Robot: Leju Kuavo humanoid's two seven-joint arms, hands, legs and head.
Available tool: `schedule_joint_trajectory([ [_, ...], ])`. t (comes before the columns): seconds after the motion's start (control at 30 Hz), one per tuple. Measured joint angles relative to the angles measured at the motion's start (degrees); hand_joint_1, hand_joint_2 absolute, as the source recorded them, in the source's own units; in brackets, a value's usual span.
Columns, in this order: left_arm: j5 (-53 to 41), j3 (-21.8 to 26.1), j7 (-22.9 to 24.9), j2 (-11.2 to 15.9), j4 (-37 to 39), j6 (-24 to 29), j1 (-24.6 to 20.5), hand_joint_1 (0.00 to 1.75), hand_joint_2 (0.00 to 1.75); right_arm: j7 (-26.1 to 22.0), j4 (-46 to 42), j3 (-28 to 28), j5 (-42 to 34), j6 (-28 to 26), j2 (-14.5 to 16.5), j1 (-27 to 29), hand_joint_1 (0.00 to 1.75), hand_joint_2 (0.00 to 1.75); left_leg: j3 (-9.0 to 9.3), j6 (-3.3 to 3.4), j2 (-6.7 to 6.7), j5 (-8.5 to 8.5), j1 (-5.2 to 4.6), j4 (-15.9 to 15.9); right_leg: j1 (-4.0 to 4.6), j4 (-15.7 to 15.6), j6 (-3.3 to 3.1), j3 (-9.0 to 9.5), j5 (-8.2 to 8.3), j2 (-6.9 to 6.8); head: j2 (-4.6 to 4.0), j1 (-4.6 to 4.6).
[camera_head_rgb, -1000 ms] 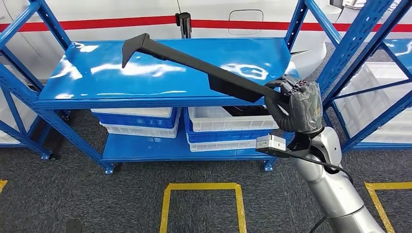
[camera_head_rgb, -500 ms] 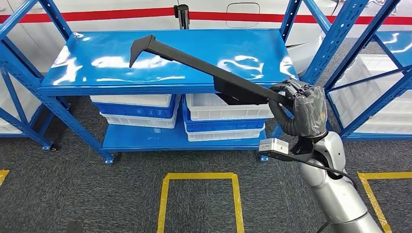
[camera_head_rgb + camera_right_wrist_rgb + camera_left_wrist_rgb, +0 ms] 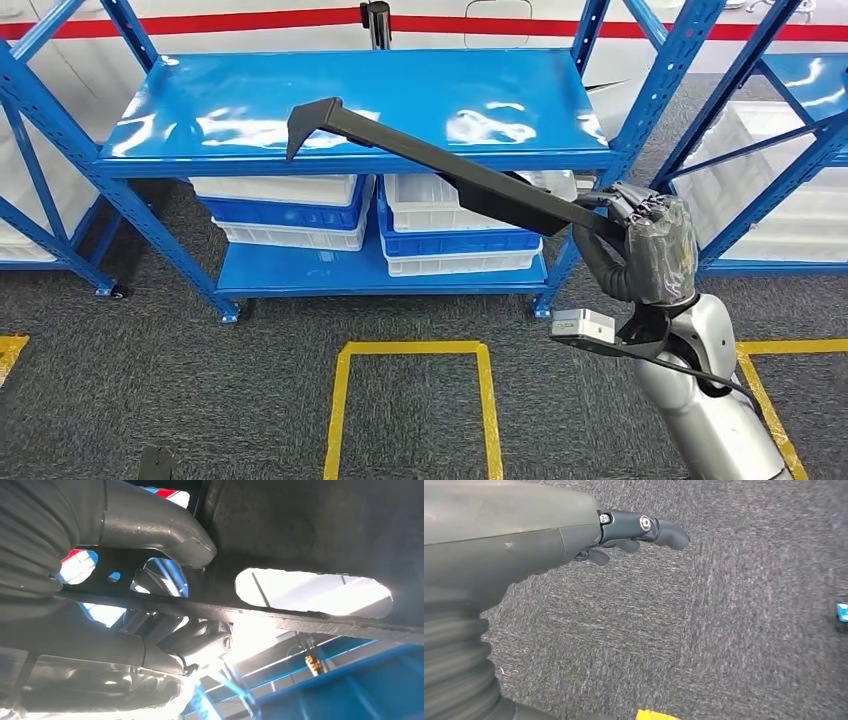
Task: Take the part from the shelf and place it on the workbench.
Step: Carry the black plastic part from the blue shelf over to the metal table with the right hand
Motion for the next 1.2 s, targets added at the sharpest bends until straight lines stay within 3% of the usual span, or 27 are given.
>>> schedule_joint_trajectory([
  [0.07,-0.01,-0.01,0.01,0.04,0.0,0.04,0.0,0.0,1.75,0.24,-0.35,0.0,0.39,0.32,0.01,0.35,1.75,1.75,-0.94,-0.51,-0.02,-0.82,0.1,0.73,-0.68,0.23,-1.16,-1.12,0.88,-0.05,-0.01,-0.09],
  [0.1,-0.03,-0.03,0.0,0.07,-0.01,0.06,-0.03,0.0,1.75,0.33,-0.52,0.0,0.59,0.49,0.07,0.43,1.75,1.75,-1.69,-0.78,-0.03,-2.65,0.19,2.2,-0.99,0.3,-1.92,-1.79,1.41,-0.11,-0.01,-0.22],
  [0.17,-0.08,-0.05,-0.02,0.11,-0.02,0.1,-0.11,0.0,1.75,0.47,-0.85,-0.01,0.86,0.65,0.15,0.46,1.75,1.75,-3.61,-1.3,-0.06,-8.63,0.4,8.78,-1.01,0.6,-3.18,-3.25,2.38,-0.26,-0.01,-0.43],
  [0.2,-0.11,-0.07,-0.02,0.11,-0.02,0.1,-0.13,0.0,1.75,0.5,-0.96,-0.02,0.96,0.68,0.18,0.46,1.75,1.75,-4.43,-1.49,-0.07,-11.14,0.46,12.92,-0.88,0.8,-3.45,-3.93,2.79,-0.33,-0.01,-0.51],
  [0.23,-0.14,-0.08,0.01,0.11,-0.02,0.11,-0.14,0.0,1.75,0.53,-1.03,-0.02,1.02,0.71,0.21,0.48,1.75,1.75,-4.85,-1.6,-0.07,-12.43,0.5,16.36,-0.75,1.03,-3.58,-4.66,3.24,-0.37,-0.01,-0.52],
  [0.27,-0.16,-0.09,0.04,0.11,-0.02,0.1,-0.16,0.0,1.75,0.55,-1.06,-0.03,1.07,0.74,0.22,0.51,1.75,1.75,-4.61,-1.61,-0.07,-12.31,0.52,18.21,-0.65,1.23,-3.57,-5.4,3.68,-0.39,-0.01,-0.55],
  [0.33,-0.17,-0.1,0.09,0.11,-0.03,0.12,-0.26,0.0,1.75,0.58,-1.13,-0.09,1.13,0.78,0.23,0.57,1.75,1.75,-1.56,-1.33,-0.08,-9.2,0.52,16.3,-0.51,1.6,-3.42,-6.97,4.68,-0.35,-0.01,-0.57],
  [0.4,-0.11,-0.1,0.1,0.16,-0.1,0.15,-0.48,0.0,1.75,0.58,-1.34,-0.34,1.13,0.79,0.22,0.56,1.75,1.75,4.32,-0.74,-0.22,-7.37,0.43,8.57,-0.32,1.83,-3.03,-8.11,5.68,-0.28,0.0,-0.58],
  [0.47,-0.02,-0.1,0.07,0.22,-0.24,0.19,-0.75,0.0,1.75,0.56,-1.55,-0.59,1.11,0.98,0.25,0.26,1.75,1.75,8.67,-0.23,-0.34,-8.39,0.15,1.69,-0.17,1.76,-2.32,-8.68,6.85,-0.32,0.0,-0.55],
  [0.5,0.02,-0.1,0.04,0.25,-0.29,0.22,-0.81,0.0,1.75,0.54,-1.59,-0.63,1.11,1.17,0.28,0.02,1.75,1.75,9.35,0.01,-0.34,-8.83,-0.06,0.03,-0.15,1.57,-1.92,-8.88,7.53,-0.36,0.0,-0.54],
  [0.57,0.14,-0.09,-0.02,0.27,-0.31,0.28,-0.79,0.0,1.75,0.45,-1.56,-0.6,1.12,1.52,0.38,-0.3,1.75,1.75,8.46,0.73,-0.15,-7.86,-0.16,-0.57,-0.13,1.33,-1.31,-9.41,8.2,-0.33,-0.01,-0.57],
  [0.6,0.2,-0.09,-0.04,0.28,-0.31,0.3,-0.76,0.0,1.75,0.42,-1.52,-0.57,1.14,1.65,0.42,-0.39,1.75,1.75,7.72,1.33,0.0,-6.98,-0.1,-0.76,-0.08,2.23,-1.46,-10.02,6.9,-0.29,-0.01,-0.46],
  [0.63,0.23,-0.08,-0.05,0.28,-0.31,0.3,-0.74,0.0,1.75,0.38,-1.48,-0.56,1.16,1.72,0.45,-0.49,1.75,1.75,6.84,1.84,0.18,-5.98,-0.02,-0.93,-0.04,4.22,-1.83,-10.88,4.56,-0.25,0.0,-0.34],
  [0.7,0.17,-0.07,-0.08,0.28,-0.32,0.3,-0.76,0.0,1.75,0.34,-1.34,-0.52,1.19,1.85,0.51,-0.74,1.75,1.75,4.83,2.5,0.34,-4.06,-0.02,-0.94,-0.23,11.69,-2.57,-12.86,-1.4,-0.25,-0.01,-0.09],
  [0.73,0.12,-0.05,-0.07,0.29,-0.32,0.3,-0.77,0.0,1.75,0.33,-1.26,-0.51,1.19,1.91,0.53,-0.77,1.75,1.75,3.78,2.48,0.39,-3.19,-0.05,-0.91,-0.34,15.6,-2.35,-13.42,-2.99,-0.25,-0.01,-0.06],
  [0.77,0.07,-0.05,-0.06,0.3,-0.32,0.27,-0.78,0.0,1.75,0.32,-1.15,-0.51,1.19,2.0,0.54,-0.78,1.75,1.75,2.7,2.42,0.42,-2.33,-0.05,-0.87,-0.46,18.49,-1.75,-13.37,-3.29,-0.25,-0.01,-0.04],
  [0.8,0.03,-0.04,-0.04,0.3,-0.32,0.24,-0.78,0.0,1.75,0.32,-1.05,-0.5,1.18,2.09,0.54,-0.8,1.75,1.75,1.62,2.28,0.44,-1.5,-0.03,-0.83,-0.57,19.46,-0.91,-12.43,-2.34,-0.25,-0.01,-0.03],
  [0.83,0.02,-0.04,-0.01,0.3,-0.32,0.21,-0.78,0.0,1.75,0.32,-0.99,-0.5,1.17,2.15,0.54,-0.84,1.75,1.75,0.54,2.08,0.47,-0.67,0.0,-0.75,-0.67,18.44,-0.11,-10.54,-0.88,-0.26,-0.01,-0.03],
  [0.87,0.01,-0.04,0.02,0.3,-0.33,0.17,-0.79,0.0,1.75,0.29,-0.96,-0.5,1.14,2.18,0.55,-0.94,1.75,1.75,-0.42,1.82,0.48,0.1,0.0,-0.6,-0.78,15.36,0.39,-7.61,0.27,-0.26,-0.01,-0.03],
  [0.9,0.02,-0.03,0.04,0.31,-0.35,0.17,-0.8,0.0,1.75,0.26,-0.95,-0.5,1.1,2.2,0.56,-1.11,1.75,1.75,-1.27,1.52,0.45,0.75,-0.08,-0.38,-0.78,10.77,0.47,-3.75,0.52,-0.24,-0.01,0.0],
  [0.93,0.07,-0.03,0.05,0.32,-0.37,0.17,-0.81,0.0,1.75,0.19,-0.95,-0.49,1.05,2.22,0.6,-1.35,1.75,1.75,-1.91,1.19,0.43,1.43,-0.18,-0.16,-0.64,5.82,0.11,-0.26,-0.22,-0.17,-0.01,-0.03],
  [0.97,0.19,-0.02,0.05,0.34,-0.39,0.19,-0.81,0.0,1.75,0.11,-0.92,-0.45,0.99,2.27,0.66,-1.55,1.75,1.75,-2.35,0.91,0.43,2.13,-0.3,-0.06,-0.44,2.1,-0.3,2.11,-1.13,-0.1,-0.01,-0.06],
  [1.0,0.35,-0.02,0.02,0.36,-0.41,0.21,-0.79,0.0,1.75,0.04,-0.87,-0.39,0.94,2.34,0.73,-1.77,1.75,1.75,-2.74,0.65,0.41,2.82,-0.37,-0.03,-0.17,-0.07,-0.65,3.33,-1.83,-0.02,-0.01,-0.09],
  [1.07,0.71,-0.02,-0.12,0.36,-0.4,0.27,-0.56,0.0,1.75,-0.07,-0.61,-0.18,0.88,2.59,1.01,-1.99,1.75,1.75,-3.59,0.09,0.27,3.61,-0.26,0.03,-0.44,-0.26,-1.41,2.07,-1.39,-0.05,-0.01,-0.28],
  [1.1,0.83,-0.02,-0.21,0.36,-0.39,0.3,-0.38,0.0,1.75,-0.1,-0.43,-0.06,0.86,2.71,1.19,-2.11,1.75,1.75,-4.25,-0.23,0.17,2.37,-0.12,0.8,-0.77,-0.03,-2.11,1.28,-0.8,-0.12,-0.01,-0.43],
  [1.13,0.93,0.0,-0.28,0.36,-0.39,0.34,-0.19,0.0,1.75,-0.12,-0.26,0.06,0.87,2.79,1.39,-2.23,1.75,1.75,-4.99,-0.57,0.07,-0.19,0.06,2.54,-1.06,0.1,-2.9,0.26,-0.01,-0.23,-0.01,-0.68],
  [1.2,1.02,0.05,-0.44,0.35,-0.39,0.44,-0.02,0.0,1.75,-0.12,0.0,0.27,0.87,2.84,1.75,-2.58,1.75,1.75,-6.46,-1.14,0.0,-7.07,0.39,9.06,-0.99,0.3,-3.95,-1.65,1.72,-0.41,-0.01,-1.01],
])
